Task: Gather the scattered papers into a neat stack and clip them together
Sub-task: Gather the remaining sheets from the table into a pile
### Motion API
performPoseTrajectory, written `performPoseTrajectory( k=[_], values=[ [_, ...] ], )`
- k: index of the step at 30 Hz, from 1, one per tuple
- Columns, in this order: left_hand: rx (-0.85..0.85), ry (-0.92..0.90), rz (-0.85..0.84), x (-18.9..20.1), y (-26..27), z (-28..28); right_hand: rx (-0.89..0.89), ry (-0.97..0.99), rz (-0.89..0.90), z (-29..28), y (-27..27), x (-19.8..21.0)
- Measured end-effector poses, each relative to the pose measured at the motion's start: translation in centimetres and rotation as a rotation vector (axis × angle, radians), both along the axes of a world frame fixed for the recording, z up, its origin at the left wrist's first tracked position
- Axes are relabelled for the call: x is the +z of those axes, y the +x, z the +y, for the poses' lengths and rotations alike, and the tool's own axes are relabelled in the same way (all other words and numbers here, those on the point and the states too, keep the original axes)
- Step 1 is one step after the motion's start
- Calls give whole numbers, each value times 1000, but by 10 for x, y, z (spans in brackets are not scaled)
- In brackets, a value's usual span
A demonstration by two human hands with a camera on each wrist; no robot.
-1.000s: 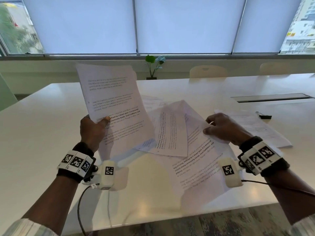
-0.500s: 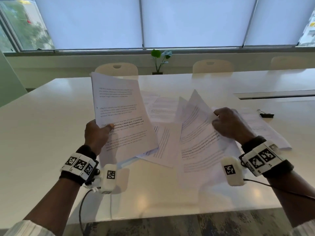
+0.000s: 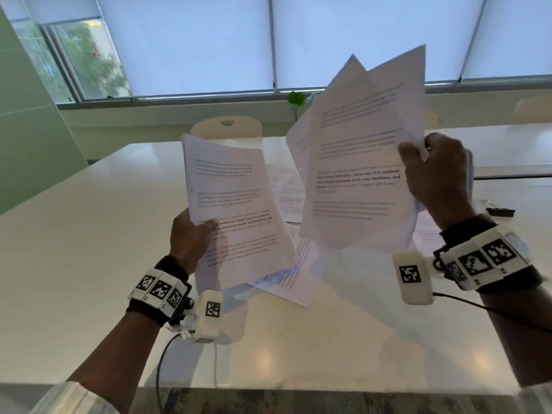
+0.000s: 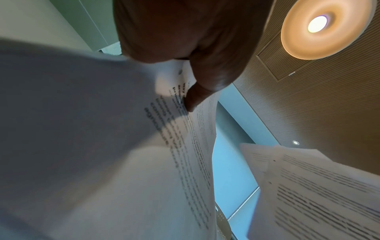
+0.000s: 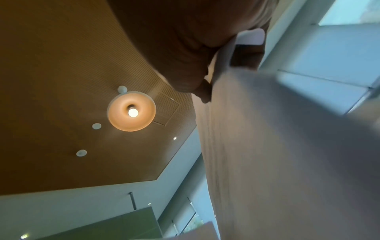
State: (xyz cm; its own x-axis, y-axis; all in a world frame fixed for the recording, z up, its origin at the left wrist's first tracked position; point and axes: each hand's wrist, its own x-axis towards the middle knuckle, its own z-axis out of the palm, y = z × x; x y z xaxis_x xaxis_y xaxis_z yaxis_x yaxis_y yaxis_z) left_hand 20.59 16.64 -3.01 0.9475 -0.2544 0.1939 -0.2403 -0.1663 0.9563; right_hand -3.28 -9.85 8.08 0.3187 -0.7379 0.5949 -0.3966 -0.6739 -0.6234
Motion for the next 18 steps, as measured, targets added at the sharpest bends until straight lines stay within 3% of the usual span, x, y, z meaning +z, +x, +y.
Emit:
performPoseTrajectory(
  k=[10,18],
  values=[
    [-240,-149,166,18,-15,-9,528,645,-81,21,91,-79],
    [-221,-135,167,19,-11,3,741,747,-111,25,105,-87]
  ],
)
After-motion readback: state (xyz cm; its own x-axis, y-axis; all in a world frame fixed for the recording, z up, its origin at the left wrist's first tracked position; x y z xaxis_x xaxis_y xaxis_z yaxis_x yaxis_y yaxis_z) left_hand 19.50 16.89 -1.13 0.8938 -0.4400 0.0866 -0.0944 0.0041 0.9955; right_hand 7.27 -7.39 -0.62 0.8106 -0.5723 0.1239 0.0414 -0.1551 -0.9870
